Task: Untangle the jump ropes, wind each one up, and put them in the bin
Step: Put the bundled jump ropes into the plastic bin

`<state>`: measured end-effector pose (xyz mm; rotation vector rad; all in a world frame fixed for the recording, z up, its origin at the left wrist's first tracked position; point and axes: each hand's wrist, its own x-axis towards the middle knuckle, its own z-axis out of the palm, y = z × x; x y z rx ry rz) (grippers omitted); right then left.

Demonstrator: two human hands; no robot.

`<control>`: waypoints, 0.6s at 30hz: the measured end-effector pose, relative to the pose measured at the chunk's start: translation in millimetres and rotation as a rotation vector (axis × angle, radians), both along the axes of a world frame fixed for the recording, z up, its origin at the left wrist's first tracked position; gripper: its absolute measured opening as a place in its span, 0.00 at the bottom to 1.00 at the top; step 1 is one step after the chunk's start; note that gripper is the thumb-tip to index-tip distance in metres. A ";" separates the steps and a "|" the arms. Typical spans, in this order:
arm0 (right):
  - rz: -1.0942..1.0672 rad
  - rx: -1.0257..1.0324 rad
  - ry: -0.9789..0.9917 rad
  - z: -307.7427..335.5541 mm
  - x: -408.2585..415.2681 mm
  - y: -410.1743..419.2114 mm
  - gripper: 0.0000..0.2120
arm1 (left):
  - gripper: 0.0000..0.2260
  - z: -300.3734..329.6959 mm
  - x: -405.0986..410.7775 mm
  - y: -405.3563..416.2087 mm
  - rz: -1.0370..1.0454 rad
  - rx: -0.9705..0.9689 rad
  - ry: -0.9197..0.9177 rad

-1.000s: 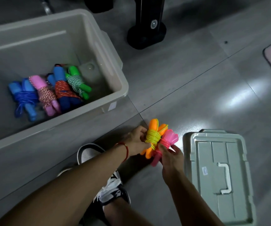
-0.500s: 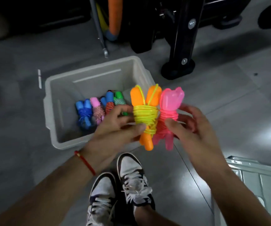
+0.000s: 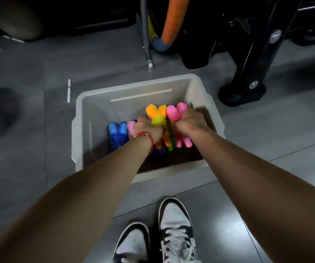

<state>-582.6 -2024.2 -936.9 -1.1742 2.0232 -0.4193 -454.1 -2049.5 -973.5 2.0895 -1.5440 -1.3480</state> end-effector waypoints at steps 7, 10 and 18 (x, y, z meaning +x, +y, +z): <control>0.185 0.067 0.153 -3.5 -12.0 3.6 0.09 | 0.19 -23.4 11.1 -7.3 -0.041 0.038 -0.063; 0.129 -0.210 0.060 14.8 -19.7 46.6 0.13 | 0.13 -8.1 13.9 8.9 -0.127 -0.080 -0.052; -0.263 -0.431 0.209 19.7 -52.3 229.1 0.16 | 0.14 96.0 -3.8 111.0 -0.242 -0.470 0.208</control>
